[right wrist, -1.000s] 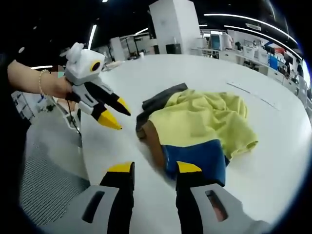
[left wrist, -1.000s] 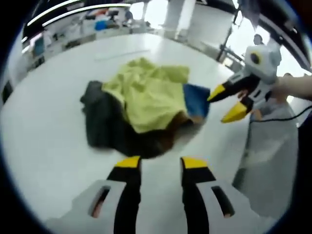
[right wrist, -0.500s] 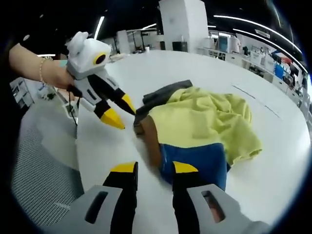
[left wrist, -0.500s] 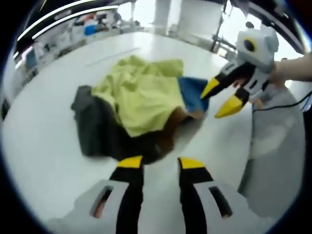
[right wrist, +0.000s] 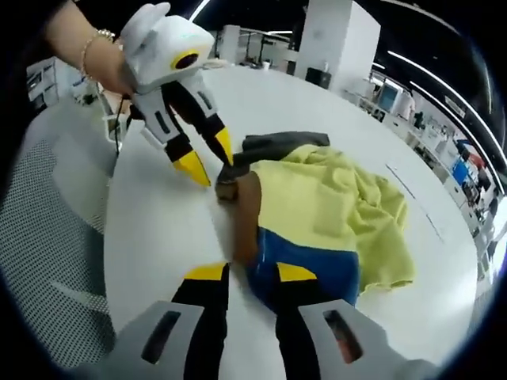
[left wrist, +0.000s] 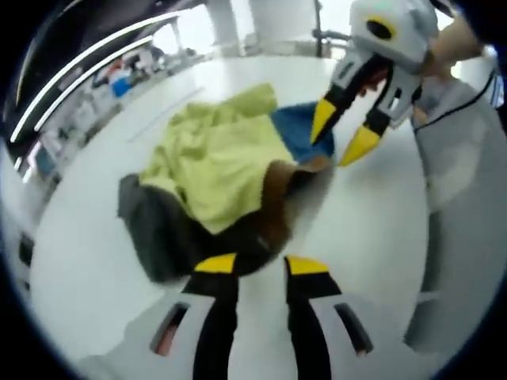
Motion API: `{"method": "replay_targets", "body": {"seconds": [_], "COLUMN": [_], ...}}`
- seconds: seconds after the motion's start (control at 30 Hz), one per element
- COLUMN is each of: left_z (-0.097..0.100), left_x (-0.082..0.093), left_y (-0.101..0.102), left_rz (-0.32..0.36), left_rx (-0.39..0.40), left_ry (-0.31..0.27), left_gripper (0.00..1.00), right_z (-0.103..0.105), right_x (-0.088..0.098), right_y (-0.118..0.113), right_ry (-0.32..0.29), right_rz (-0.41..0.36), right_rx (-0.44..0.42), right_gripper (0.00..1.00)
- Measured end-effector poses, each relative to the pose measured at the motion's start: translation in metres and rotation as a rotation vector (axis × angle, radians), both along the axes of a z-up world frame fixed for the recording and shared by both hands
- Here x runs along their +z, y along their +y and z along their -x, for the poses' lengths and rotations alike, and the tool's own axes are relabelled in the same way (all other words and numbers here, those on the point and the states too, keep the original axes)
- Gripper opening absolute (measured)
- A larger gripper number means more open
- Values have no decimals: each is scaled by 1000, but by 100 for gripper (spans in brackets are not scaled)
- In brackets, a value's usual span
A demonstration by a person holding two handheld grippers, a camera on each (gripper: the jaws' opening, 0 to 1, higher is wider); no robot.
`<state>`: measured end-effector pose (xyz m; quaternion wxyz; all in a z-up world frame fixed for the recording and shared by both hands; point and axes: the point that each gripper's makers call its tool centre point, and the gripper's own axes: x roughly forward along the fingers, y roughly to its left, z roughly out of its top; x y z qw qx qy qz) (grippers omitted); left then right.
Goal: Fold the garment on the visible template until the final outline fits inside the template.
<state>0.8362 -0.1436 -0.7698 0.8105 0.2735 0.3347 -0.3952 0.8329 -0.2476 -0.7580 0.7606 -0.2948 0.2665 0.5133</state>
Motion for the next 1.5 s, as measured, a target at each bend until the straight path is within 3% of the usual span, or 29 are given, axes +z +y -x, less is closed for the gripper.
{"method": "replay_targets", "body": {"seconds": [0.2,0.67,0.9,1.5], "left_z": [-3,-5,-6,-10], "left_x": [0,-6,-6,15], "left_y": [-2,-3,-1,8], "left_rz": [-14,14,20,104], "left_rx": [-7,42,51,129], "left_ry": [-28,-12,-6,2], "left_gripper": [14,1,0,0], "right_z": [-6,-9,-9,-13], "right_x": [-2,-9,-9,15], "right_y": [0,3,2,-4], "right_ry": [-23,-36,-32,-2], "right_rz": [15,23,15,-61], "right_rx": [1,12,8,-84], "right_gripper": [20,9,6,3]}}
